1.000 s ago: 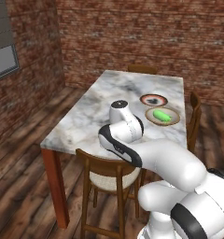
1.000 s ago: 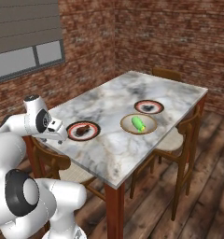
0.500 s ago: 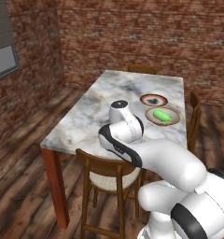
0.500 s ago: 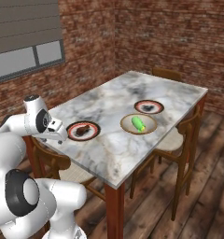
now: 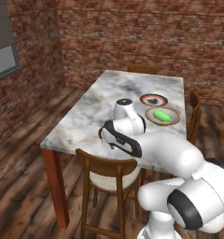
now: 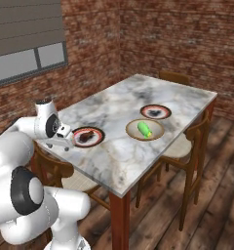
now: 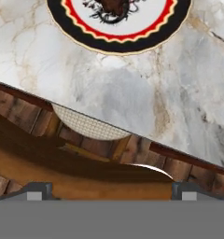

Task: Pick the chicken drumstick and corn from their plates and place them in the bowl. Then put the bowl in the fridge.

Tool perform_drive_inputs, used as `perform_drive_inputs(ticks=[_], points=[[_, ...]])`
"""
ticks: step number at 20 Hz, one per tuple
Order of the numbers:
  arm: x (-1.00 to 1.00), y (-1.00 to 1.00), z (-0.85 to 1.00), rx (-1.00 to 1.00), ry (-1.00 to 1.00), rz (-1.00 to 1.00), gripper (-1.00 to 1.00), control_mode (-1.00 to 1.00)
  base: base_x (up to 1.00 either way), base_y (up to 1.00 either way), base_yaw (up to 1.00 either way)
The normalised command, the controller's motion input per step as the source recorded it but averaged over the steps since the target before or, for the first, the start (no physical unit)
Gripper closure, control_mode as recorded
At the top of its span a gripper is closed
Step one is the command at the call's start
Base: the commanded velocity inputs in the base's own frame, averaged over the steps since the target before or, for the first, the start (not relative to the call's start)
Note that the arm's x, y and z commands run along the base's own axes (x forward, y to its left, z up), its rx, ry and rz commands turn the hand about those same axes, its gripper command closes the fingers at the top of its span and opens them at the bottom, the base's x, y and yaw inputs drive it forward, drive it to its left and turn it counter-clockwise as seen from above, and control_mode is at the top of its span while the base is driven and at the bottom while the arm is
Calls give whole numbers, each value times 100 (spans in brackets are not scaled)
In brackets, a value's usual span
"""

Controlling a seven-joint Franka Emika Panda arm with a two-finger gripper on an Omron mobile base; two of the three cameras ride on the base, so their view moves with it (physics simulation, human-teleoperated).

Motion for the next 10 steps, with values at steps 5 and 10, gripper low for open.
perform_drive_inputs(ticks=[5,10], points=[[58,-30,22,18,20,4,-100,-100,0,0,0],[57,-14,22,6,16,0,-100,-100,0,0,0]])
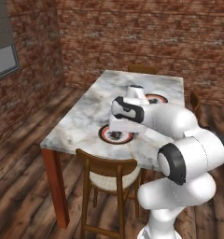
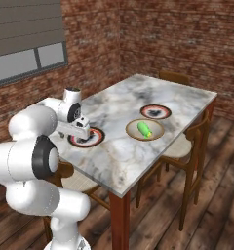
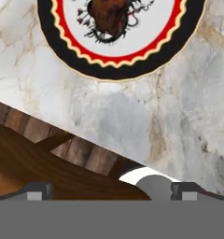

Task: Pick the chicken drumstick and corn from their plates and place them in the bowl. Then put the bowl in the fridge.

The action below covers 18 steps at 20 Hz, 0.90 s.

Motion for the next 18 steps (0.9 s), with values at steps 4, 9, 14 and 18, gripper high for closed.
perform_drive_inputs(ticks=[4,9,14,18], points=[[46,1,2,-3,-1,0,-100,-100,0,0,0],[44,8,-7,-13,-11,0,-100,-100,0,0,0],[33,-1,-19,-10,-13,2,-100,-100,0,0,0],[15,-1,-35,-2,-19,6,-100,-100,0,0,0]])
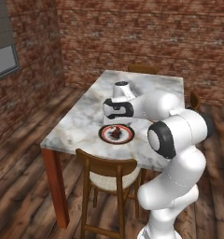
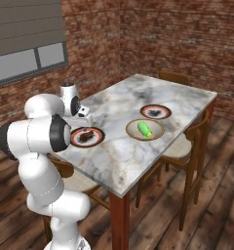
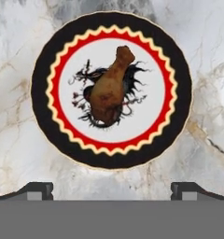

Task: Pick the chicken drumstick and corn from their plates and place them in the bowl. Then put the bowl in the fridge.

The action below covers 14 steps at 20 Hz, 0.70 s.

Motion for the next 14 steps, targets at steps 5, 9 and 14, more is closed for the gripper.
perform_drive_inputs(ticks=[5,9,14], points=[[31,0,-24,1,0,1,-100,-100,0,0,0],[37,0,-14,0,12,0,-100,-100,0,0,0],[33,0,-12,0,13,0,-100,-100,0,0,0]])
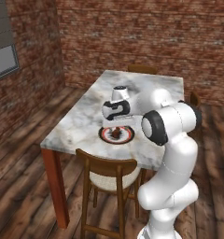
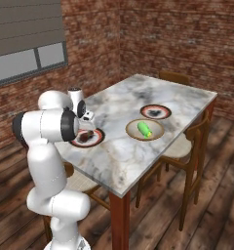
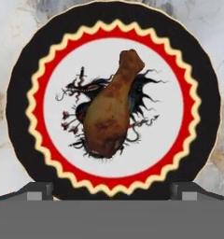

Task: Pick the chicken drumstick and corn from their plates and place them in the bowl. Then put the bowl in the fridge.

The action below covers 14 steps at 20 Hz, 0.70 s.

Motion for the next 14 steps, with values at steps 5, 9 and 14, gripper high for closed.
perform_drive_inputs(ticks=[5,9,14], points=[[21,5,-23,0,4,0,-100,-100,0,0,0],[7,7,-31,0,0,0,-100,-100,0,0,0],[11,2,-26,0,0,0,-100,-100,0,0,0]])
